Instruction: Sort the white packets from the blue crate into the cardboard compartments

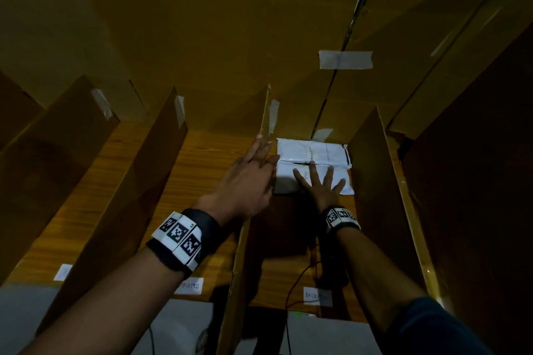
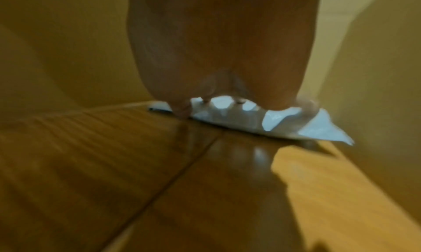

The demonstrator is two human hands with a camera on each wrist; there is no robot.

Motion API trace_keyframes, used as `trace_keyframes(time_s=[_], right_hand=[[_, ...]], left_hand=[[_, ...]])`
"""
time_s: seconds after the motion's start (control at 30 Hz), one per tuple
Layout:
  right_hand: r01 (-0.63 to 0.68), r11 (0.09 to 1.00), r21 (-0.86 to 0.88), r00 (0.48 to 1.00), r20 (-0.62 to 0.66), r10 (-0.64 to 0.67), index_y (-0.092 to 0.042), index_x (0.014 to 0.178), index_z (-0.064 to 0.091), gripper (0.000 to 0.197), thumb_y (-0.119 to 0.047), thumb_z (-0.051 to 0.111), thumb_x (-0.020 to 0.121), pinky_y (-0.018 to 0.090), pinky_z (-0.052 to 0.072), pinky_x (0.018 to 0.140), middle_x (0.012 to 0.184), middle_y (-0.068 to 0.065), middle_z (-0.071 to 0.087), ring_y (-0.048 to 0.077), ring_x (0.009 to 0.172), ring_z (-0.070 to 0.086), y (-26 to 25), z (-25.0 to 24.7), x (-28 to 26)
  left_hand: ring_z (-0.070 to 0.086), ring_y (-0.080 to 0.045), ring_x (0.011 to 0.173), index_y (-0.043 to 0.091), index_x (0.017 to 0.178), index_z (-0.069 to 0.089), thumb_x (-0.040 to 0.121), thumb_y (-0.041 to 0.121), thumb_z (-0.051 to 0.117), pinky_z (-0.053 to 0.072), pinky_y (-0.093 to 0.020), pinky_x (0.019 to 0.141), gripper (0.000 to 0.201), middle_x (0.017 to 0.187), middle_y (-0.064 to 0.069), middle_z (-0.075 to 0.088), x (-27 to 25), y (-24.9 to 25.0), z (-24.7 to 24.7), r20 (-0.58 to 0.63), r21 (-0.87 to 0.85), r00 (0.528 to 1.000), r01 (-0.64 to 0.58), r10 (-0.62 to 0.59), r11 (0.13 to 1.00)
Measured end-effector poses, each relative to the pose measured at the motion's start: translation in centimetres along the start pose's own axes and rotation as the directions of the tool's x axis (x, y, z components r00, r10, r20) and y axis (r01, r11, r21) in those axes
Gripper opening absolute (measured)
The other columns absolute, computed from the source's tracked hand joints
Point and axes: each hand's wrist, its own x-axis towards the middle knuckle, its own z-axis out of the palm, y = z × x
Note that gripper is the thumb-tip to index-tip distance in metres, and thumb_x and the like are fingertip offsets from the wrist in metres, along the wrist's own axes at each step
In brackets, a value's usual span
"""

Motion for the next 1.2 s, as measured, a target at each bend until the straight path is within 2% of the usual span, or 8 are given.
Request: trace_keyframes(time_s=[0.23,0.4,0.5,0.6,0.77,0.9,1.03,1.2], right_hand=[[-0.075,0.997,-0.022,0.987,0.14,0.077,-0.068,0.153,-0.015,0.089,-0.078,0.05,0.094,0.084,-0.004,0.112,0.171,-0.002,-0.031,0.057,0.152,-0.024,-0.7,-1.0,0.7],[-0.044,0.998,0.05,0.999,0.017,0.043,-0.066,0.152,-0.014,0.087,-0.052,0.056,0.103,0.081,0.0,0.115,0.175,0.002,-0.019,0.059,0.155,-0.004,-2.5,-3.4,-2.2],[0.03,0.98,0.196,0.984,-0.179,0.006,-0.032,0.162,0.03,0.062,-0.034,0.056,0.106,0.06,0.041,0.11,0.165,0.018,0.035,0.047,0.14,0.047,-4.5,-6.5,-7.8],[0.131,0.937,0.324,0.933,-0.359,-0.006,-0.017,0.133,0.063,0.031,-0.032,0.058,0.107,0.04,0.056,0.083,0.118,0.009,0.074,0.029,0.107,0.07,-7.1,-9.8,-16.2],[0.239,0.906,0.349,0.9,-0.431,-0.072,-0.031,0.104,0.064,0.005,-0.032,0.06,0.107,0.017,0.044,0.061,0.094,-0.019,0.066,-0.008,0.074,0.059,-13.5,-11.9,-29.6],[0.334,0.878,0.344,0.88,-0.448,-0.159,-0.035,0.102,0.064,0.01,-0.041,0.057,0.104,0.038,0.058,0.065,0.094,-0.016,0.071,0.002,0.077,0.067,-21.5,-11.1,-34.5],[0.455,0.817,0.354,0.863,-0.403,-0.306,-0.031,0.114,0.069,0.018,-0.042,0.062,0.103,0.034,0.06,0.069,0.101,-0.018,0.072,-0.003,0.081,0.068,-31.8,-9.6,-36.5],[0.588,0.728,0.354,0.803,-0.363,-0.472,-0.035,0.105,0.067,0.01,-0.042,0.061,0.1,0.038,0.058,0.069,0.095,-0.022,0.069,0.006,0.081,0.067,-45.2,-5.7,-35.4]], left_hand=[[-0.023,-0.026,0.16,0.017,0.167,0.016,0.1,0.032,0.057,0.019,-0.059,0.129,0.08,0.178,-0.006,-0.003,0.2,0.1,0.3,0.012,0.005,1.0,0.008,-0.008,1.0],[-0.003,-0.027,0.164,0.017,0.163,0.027,0.104,0.037,0.058,0.025,-0.059,0.127,0.07,0.176,-0.009,0.014,-0.1,0.0,0.2,-0.068,-0.102,0.997,-0.029,0.022,0.994],[0.03,-0.027,0.153,0.017,0.159,0.038,0.106,0.032,0.059,0.037,-0.049,0.122,0.059,0.165,-0.007,0.034,-2.8,0.6,-1.2,-0.177,-0.255,0.984,-0.011,-0.036,0.967],[0.049,-0.017,0.132,0.025,0.147,0.052,0.107,0.032,0.056,0.045,-0.038,0.104,0.041,0.144,0.004,0.051,-7.5,0.1,-1.8,-0.239,-0.354,0.964,0.026,-0.117,0.935],[0.058,-0.018,0.119,0.028,0.144,0.057,0.108,0.036,0.058,0.043,-0.031,0.086,0.037,0.137,0.007,0.058,-18.8,-1.8,-1.6,-0.221,-0.347,0.96,0.086,-0.171,0.934],[0.06,-0.019,0.122,0.036,0.148,0.052,0.109,0.044,0.055,0.053,-0.046,0.094,0.04,0.143,0.011,0.055,-28.7,-5.1,-1.1,-0.178,-0.363,0.954,0.165,-0.242,0.917],[0.059,-0.018,0.12,0.039,0.143,0.053,0.107,0.049,0.054,0.053,-0.042,0.091,0.037,0.139,0.014,0.056,-38.2,-11.4,-0.8,-0.221,-0.372,0.912,0.25,-0.347,0.894],[0.064,-0.012,0.111,0.036,0.143,0.055,0.108,0.046,0.055,0.055,-0.042,0.09,0.036,0.137,0.013,0.059,-48.9,-20.1,-0.9,-0.24,-0.43,0.824,0.384,-0.513,0.817]])
